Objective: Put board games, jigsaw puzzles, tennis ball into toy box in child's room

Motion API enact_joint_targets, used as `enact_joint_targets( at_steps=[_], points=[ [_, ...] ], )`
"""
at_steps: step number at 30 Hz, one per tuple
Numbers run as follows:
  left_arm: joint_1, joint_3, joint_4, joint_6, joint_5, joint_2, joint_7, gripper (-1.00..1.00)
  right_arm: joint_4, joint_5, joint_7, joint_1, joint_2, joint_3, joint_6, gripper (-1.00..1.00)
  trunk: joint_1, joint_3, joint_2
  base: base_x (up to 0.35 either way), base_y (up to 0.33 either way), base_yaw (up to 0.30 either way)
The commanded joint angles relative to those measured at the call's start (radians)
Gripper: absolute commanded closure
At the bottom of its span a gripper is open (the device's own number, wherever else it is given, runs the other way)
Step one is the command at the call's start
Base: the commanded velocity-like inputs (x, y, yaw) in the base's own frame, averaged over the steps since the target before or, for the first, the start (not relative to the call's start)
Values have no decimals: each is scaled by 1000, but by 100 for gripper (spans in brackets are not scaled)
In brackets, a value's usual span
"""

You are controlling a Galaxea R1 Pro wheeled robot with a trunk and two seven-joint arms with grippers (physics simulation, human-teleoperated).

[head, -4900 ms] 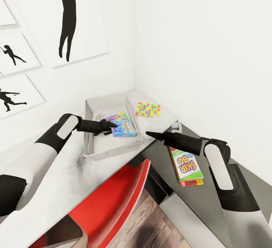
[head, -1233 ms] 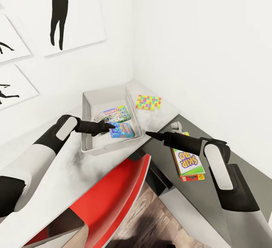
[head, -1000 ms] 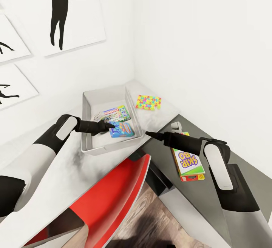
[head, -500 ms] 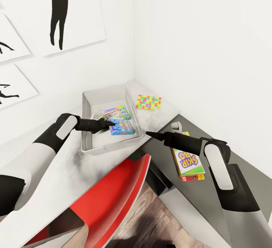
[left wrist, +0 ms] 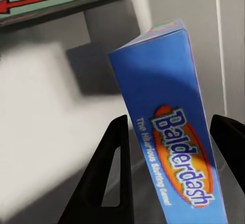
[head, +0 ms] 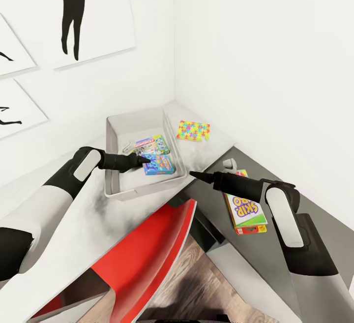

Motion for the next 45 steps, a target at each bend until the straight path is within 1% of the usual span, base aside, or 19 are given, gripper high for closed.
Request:
enact_joint_targets(
  at_steps=[1, 11, 26, 27, 45],
  points=[
    [-1, -3, 0, -1, -7, 1, -10, 100, 0, 9, 9, -1, 0, 0, 2, -100, 0, -3, -2, 0, 0, 0],
    [-1, -5, -2, -1, -10, 1, -12, 100, 0, 9, 9, -1, 0, 0, 2, -100, 0, -15, -2, 0, 0, 0],
    [0, -5, -2, -2, -12, 2, -12, 100, -1, 9, 9, -1, 0, -1, 2, -100, 0, -19, -2, 0, 0, 0],
    [0, -5, -2, -2, -12, 2, -12, -100, -1, 9, 9, -1, 0, -1, 2, -100, 0, -19, -2, 0, 0, 0],
    [-3, -3, 1, -1, -14, 3, -2, -100, -1, 9, 9, -1, 0, -1, 2, -100, 0, -19, -2, 0, 0, 0]
  ],
)
